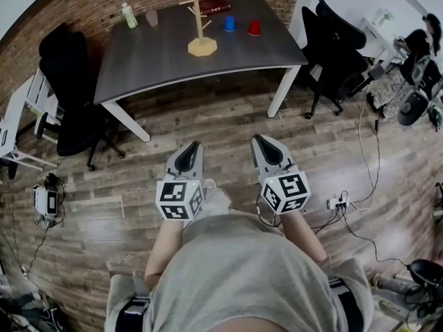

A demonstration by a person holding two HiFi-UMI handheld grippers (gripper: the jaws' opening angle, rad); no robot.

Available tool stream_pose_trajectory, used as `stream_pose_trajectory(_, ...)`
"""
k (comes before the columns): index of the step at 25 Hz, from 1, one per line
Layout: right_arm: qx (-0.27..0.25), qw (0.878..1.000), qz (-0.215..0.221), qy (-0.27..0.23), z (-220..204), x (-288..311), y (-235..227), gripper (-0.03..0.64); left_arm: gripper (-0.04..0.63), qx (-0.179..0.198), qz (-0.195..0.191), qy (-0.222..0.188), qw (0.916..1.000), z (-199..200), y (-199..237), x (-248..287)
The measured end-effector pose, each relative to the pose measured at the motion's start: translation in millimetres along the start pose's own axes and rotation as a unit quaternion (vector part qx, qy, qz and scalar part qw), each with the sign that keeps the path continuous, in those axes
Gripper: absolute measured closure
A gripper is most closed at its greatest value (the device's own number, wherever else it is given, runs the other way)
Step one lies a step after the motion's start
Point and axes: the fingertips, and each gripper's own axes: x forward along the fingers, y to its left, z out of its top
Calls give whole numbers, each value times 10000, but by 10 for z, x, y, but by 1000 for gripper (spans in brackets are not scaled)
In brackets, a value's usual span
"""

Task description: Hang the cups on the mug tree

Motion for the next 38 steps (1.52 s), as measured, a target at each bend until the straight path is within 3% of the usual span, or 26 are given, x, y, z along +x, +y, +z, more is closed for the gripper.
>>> stream_pose_trajectory(15,89,9996,-149,239,-122,444,-404,452,448,-74,-133,72,9999,-23,186,515)
stream_pose_trajectory(24,130,9993,-165,293,-38,1122,-801,383,430,-166,-89,14,9998,154,550,1202)
stream_pose_trajectory(38,293,9983,-453,242,308,2439,-1351,377,428,-71,-413,153,9990,665,1314,2455)
